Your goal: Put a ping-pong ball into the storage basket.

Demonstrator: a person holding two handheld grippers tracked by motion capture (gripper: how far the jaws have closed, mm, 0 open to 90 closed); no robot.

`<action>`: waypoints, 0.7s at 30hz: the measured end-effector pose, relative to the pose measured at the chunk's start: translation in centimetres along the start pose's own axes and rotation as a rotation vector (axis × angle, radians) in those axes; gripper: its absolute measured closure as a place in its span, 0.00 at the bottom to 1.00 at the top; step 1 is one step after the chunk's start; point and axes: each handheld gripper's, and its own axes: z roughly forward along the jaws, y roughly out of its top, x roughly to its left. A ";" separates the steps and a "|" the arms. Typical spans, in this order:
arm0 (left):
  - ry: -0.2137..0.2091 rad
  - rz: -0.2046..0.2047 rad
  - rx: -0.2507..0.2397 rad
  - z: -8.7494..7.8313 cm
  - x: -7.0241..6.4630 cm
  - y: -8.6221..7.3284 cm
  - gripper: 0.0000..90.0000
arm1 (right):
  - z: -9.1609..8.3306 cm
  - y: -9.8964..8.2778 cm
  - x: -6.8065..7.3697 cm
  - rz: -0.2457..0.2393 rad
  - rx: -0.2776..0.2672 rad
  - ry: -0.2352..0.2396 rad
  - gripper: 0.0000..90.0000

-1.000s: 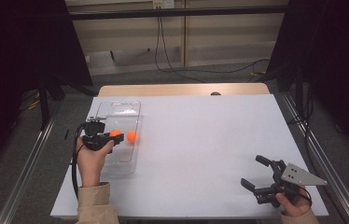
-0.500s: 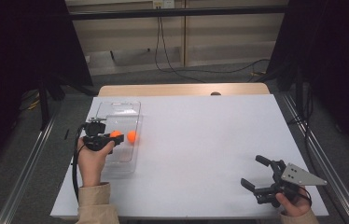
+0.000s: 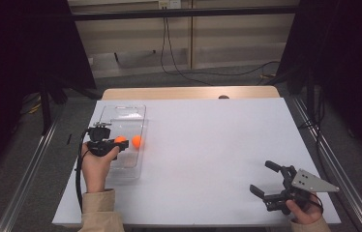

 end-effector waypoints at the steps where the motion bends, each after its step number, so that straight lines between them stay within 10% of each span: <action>1: 0.004 -0.002 0.001 0.0 0.0 0.0 0.56 | 0.0 0.0 0.0 -0.002 -0.001 0.000 0.02; 21: 0.014 -0.002 0.000 0.2 0.0 -0.1 0.54 | 0.0 0.0 0.0 0.000 0.000 0.000 0.02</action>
